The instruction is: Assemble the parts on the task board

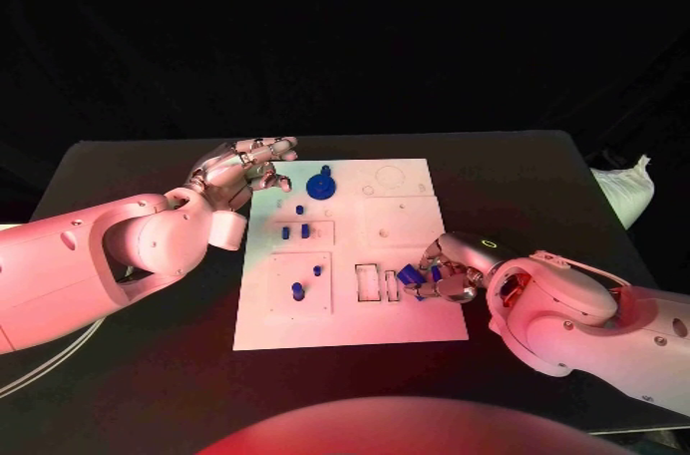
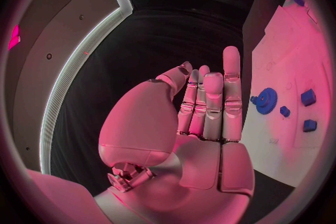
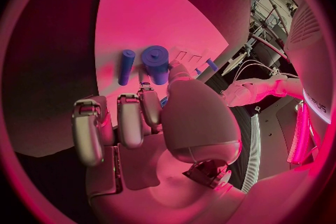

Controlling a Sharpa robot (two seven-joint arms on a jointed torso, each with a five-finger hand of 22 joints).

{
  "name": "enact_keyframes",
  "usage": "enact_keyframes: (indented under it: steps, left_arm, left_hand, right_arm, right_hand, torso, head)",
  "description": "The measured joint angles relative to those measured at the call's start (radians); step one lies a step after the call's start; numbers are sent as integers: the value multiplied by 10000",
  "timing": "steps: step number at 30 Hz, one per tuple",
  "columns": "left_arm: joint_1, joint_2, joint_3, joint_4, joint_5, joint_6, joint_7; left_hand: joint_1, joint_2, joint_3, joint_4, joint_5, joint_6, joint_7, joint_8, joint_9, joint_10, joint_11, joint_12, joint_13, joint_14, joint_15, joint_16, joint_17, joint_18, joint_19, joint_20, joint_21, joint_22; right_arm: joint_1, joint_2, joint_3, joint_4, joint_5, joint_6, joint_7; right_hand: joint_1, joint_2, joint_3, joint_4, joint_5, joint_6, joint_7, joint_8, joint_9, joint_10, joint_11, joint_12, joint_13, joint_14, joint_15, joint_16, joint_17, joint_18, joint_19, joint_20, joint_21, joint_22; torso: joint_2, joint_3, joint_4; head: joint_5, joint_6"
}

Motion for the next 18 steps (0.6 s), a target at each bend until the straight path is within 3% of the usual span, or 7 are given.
enact_keyframes:
  steps: [3,8,13,18]
  left_arm:
    - [0,-3,0,1,0,0,0]
    - [0,-8,0,2,0,1,0]
    - [0,3,0,1,0,2,-1]
    - [0,16,0,-1,0,4,-1]
  left_hand:
    - [0,0,0,0,0,0,0,0,0,0,0,0,0,0,0,0,0,0,0,0,0,1]
    - [0,0,0,0,0,0,0,0,0,0,0,0,1,0,0,0,0,1,0,0,0,1]
    - [0,0,0,0,0,0,0,0,0,0,0,0,1,0,0,0,1,1,0,0,0,1]
    - [0,0,0,0,0,0,0,0,0,0,0,0,1,0,0,0,1,1,0,0,0,1]
  right_arm:
    - [-24,-58,-11,41,-2,-208,1]
    - [-38,-207,48,264,76,-677,4]
    - [105,-286,144,529,404,-1253,34]
    - [239,-261,175,649,863,-1481,36]
  right_hand:
    - [131,130,103,-150,55,22,-25,56,2,69,-69,52,16,-37,-36,43,-1,0,1,-75,42,0]
    - [132,131,164,-212,151,22,-26,56,2,88,-87,53,16,0,-72,99,-1,0,-5,-116,69,-1]
    - [133,131,163,-213,384,22,-26,56,3,123,-122,54,8,-33,-105,136,-2,0,0,-146,69,-2]
    - [133,131,180,-189,466,22,-26,56,3,123,-122,79,-29,-37,-108,136,-2,0,0,-146,69,-2]
  torso:
    - [1,2,0]
    - [1,6,-6]
    - [0,6,-3]
    - [-2,6,5]
  head:
    - [17,-1]
    - [28,5]
    - [19,33]
    - [24,45]
